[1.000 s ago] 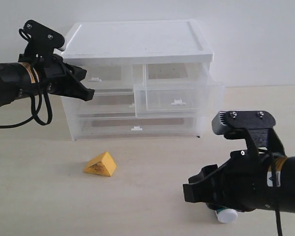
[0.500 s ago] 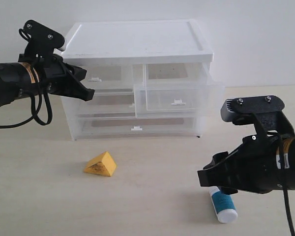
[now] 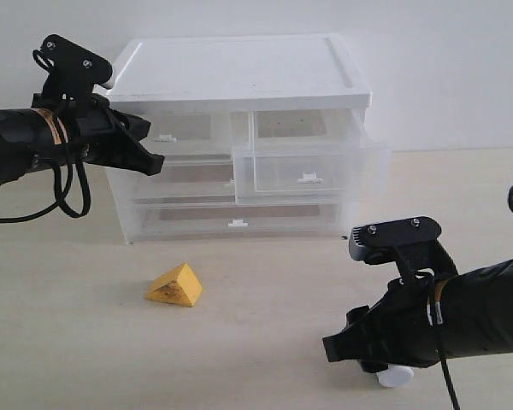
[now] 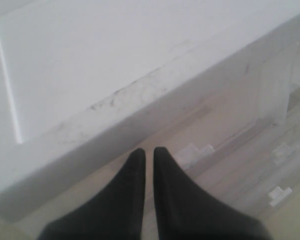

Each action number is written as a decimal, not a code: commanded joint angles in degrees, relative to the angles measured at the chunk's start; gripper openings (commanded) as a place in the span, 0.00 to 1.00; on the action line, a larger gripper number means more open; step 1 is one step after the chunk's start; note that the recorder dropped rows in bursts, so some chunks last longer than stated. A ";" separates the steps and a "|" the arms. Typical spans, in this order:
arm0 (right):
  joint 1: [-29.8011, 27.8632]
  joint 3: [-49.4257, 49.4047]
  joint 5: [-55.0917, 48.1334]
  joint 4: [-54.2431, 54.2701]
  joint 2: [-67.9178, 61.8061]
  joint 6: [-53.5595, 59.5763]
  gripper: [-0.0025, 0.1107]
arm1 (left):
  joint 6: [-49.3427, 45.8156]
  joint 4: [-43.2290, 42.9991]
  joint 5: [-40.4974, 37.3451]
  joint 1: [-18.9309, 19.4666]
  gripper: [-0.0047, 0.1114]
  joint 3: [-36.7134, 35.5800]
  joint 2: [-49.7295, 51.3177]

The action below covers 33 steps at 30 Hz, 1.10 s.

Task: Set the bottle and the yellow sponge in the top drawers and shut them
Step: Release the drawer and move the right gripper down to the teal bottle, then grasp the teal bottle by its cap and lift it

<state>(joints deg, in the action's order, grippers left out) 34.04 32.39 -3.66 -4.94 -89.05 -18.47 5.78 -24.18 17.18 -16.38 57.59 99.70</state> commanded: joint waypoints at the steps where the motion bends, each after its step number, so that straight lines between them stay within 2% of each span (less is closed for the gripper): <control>1: -0.37 0.20 0.64 -0.49 -0.01 0.82 0.48 | -0.20 0.77 0.80 0.13 0.07 0.49 -0.65; 4: -0.70 0.20 0.65 -0.73 -0.01 0.96 0.48 | -0.20 0.77 0.80 0.13 0.07 0.49 -0.65; 10: -5.19 0.29 -0.76 -0.58 -0.01 0.85 0.48 | -0.20 0.77 0.80 0.13 0.07 0.49 -0.65; 23: -4.75 0.29 0.81 -0.27 -0.53 0.81 0.48 | -0.20 0.77 0.80 0.13 0.07 0.49 -0.65; 33: -4.75 0.29 3.97 -0.39 -6.86 0.99 0.48 | -0.20 0.77 0.60 0.13 0.07 0.49 -0.65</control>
<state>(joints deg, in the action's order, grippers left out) 29.33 32.52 -1.51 -5.19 -95.19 -18.06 5.78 -24.18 17.18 -16.38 57.59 99.70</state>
